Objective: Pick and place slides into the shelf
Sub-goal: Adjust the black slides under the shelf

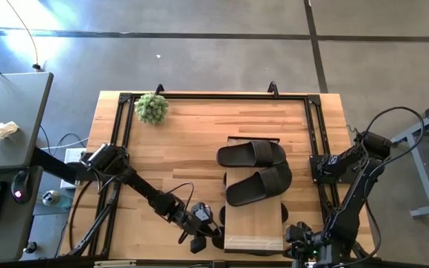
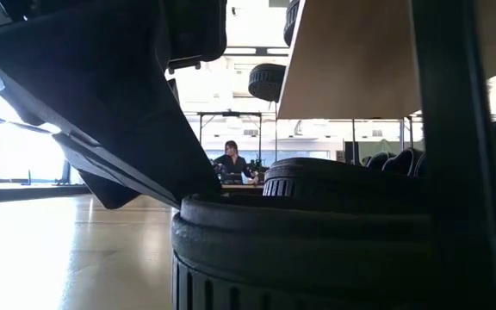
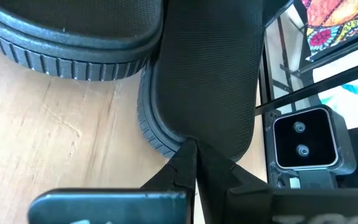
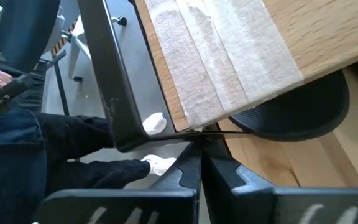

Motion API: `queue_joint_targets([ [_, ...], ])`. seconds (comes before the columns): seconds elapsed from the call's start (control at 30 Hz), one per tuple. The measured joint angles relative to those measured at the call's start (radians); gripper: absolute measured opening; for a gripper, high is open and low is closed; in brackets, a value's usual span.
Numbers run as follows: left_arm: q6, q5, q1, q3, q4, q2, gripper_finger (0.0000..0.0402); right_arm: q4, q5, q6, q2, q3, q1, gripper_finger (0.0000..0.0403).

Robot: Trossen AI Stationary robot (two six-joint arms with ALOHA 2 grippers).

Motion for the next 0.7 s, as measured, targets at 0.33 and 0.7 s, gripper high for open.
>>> queue_joint_targets([
  [0.33, 0.001, -0.008, 0.006, 0.004, -0.031, -0.001, 0.0000, -0.025, -0.011, 0.056, 0.001, 0.001, -0.002, 0.0000],
  [0.7, 0.040, -0.041, 0.011, 0.003, -0.135, -0.039, 0.0000, -0.320, 0.105, 0.495, -0.006, -0.001, 0.124, 0.0000],
])
